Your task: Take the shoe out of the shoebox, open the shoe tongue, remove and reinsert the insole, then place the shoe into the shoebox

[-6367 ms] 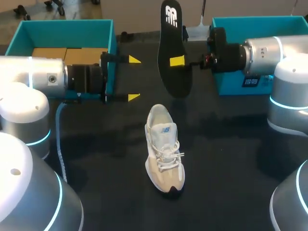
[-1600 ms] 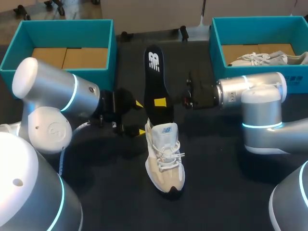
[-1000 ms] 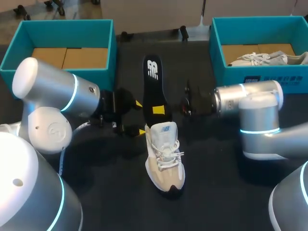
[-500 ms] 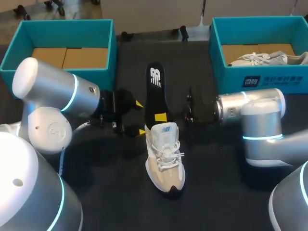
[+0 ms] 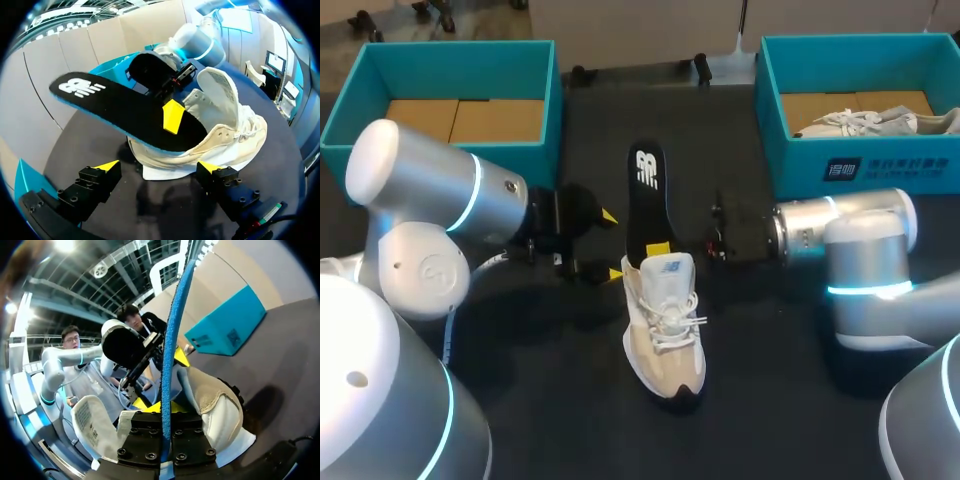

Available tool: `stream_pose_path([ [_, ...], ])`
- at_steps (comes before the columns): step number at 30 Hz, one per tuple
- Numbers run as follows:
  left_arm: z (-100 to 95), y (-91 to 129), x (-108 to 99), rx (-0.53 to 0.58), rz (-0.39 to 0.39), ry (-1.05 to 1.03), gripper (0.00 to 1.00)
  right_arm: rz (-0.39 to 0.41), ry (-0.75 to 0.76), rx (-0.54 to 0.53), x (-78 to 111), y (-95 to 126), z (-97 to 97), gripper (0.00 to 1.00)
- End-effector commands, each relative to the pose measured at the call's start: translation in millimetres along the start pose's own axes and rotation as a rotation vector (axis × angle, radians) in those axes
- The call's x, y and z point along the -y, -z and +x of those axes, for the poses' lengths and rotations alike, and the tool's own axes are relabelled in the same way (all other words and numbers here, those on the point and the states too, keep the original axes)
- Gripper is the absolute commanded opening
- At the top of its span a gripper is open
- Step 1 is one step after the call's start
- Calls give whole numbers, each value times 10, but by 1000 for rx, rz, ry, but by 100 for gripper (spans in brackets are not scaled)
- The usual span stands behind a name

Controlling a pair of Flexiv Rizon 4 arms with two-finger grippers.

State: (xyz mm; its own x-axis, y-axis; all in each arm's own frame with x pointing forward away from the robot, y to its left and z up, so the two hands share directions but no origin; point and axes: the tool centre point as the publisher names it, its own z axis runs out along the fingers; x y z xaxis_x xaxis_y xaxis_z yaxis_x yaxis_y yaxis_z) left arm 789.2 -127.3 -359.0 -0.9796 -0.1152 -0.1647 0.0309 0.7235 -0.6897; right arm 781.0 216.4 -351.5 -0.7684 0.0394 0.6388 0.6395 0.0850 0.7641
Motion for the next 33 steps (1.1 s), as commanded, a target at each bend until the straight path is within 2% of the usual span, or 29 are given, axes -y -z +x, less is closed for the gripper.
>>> stream_pose_path([
  [1, 11, -4, 6, 3, -4, 0, 100, -13, 8, 15, 12, -9, 40, 0],
  [6, 11, -4, 6, 3, -4, 0, 100, -9, 20, 24, -30, -9, 87, 1],
  [11, 11, -4, 6, 3, -4, 0, 100, 4, 37, 29, -82, -19, 118, 16],
  [13, 11, -4, 6, 3, -4, 0, 100, 1, 42, 32, -101, -15, 132, 14],
  [21, 11, -4, 6, 3, -4, 0, 100, 14, 70, 33, -194, -40, 163, 28],
  [27, 11, -4, 6, 3, -4, 0, 100, 28, 78, 27, -246, -56, 124, 26],
  [30, 11, -4, 6, 3, -4, 0, 100, 29, 69, 29, -216, -58, 116, 22],
  [32, 11, -4, 6, 3, -4, 0, 100, 28, 63, 31, -185, -55, 119, 15],
  [33, 11, -4, 6, 3, -4, 0, 100, 29, 62, 31, -170, -55, 123, 1],
])
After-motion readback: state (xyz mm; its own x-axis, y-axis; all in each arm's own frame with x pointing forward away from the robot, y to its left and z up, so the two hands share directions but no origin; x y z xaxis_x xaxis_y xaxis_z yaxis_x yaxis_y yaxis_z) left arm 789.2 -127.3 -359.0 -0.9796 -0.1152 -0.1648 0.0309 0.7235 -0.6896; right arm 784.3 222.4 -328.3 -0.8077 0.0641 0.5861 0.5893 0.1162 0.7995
